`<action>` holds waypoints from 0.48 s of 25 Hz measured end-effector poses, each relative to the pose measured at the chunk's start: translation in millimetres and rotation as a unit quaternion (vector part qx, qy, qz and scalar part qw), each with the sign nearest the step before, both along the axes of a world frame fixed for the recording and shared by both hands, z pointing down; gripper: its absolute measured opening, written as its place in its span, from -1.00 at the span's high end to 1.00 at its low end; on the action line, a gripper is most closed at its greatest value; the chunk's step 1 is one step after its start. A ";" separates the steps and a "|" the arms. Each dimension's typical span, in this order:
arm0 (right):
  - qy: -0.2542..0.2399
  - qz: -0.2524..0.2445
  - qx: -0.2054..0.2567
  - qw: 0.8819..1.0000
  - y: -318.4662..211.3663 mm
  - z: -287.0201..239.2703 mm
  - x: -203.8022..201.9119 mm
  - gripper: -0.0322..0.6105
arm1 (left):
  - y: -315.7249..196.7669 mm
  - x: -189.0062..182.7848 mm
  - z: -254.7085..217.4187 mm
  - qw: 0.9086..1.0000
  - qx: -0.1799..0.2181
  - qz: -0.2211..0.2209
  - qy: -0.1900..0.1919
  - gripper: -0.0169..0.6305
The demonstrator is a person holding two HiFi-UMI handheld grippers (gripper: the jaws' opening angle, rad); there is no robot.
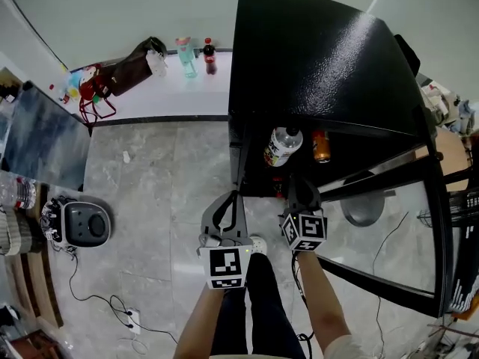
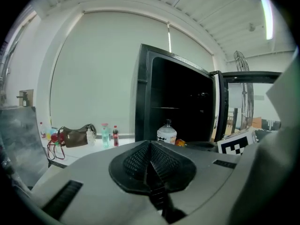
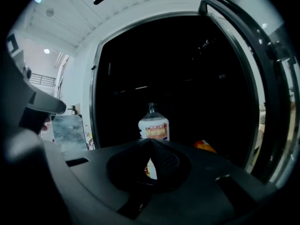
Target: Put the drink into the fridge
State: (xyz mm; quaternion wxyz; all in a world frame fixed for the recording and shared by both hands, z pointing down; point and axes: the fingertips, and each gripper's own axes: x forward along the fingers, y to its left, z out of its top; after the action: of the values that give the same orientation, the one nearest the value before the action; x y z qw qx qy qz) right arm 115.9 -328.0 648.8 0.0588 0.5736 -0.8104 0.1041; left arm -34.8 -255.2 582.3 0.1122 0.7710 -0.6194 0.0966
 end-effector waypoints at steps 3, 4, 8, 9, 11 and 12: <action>-0.017 0.008 0.000 1.000 15.2 -28.7 10.8 0.91 | 1.9 -3.4 -19.8 1.000 0.006 -0.004 0.005 0.93; -0.015 0.008 0.003 1.000 18.2 -38.2 14.4 0.91 | 0.9 -4.0 -25.9 1.000 0.009 -0.005 0.006 0.93; -0.001 0.011 0.026 1.000 30.1 -81.6 24.1 0.91 | 0.6 -7.8 -47.0 1.000 0.018 -0.013 0.008 0.93; -0.002 0.013 0.031 0.999 34.3 -94.0 25.3 0.91 | 2.4 -8.3 -55.0 1.000 0.021 -0.013 0.009 0.93; -0.004 0.017 0.040 0.999 42.6 -117.8 25.2 0.91 | 5.9 -8.8 -71.7 0.999 0.028 -0.011 0.010 0.93; -0.004 0.018 0.044 0.999 46.6 -129.0 24.5 0.91 | 7.6 -8.9 -79.7 0.999 0.032 -0.009 0.010 0.93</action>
State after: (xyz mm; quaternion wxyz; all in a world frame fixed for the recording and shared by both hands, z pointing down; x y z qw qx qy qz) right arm 140.4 -281.4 519.8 0.0288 0.5898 -0.8039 0.0713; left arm -43.7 -247.6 502.6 0.0947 0.7692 -0.6283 0.0681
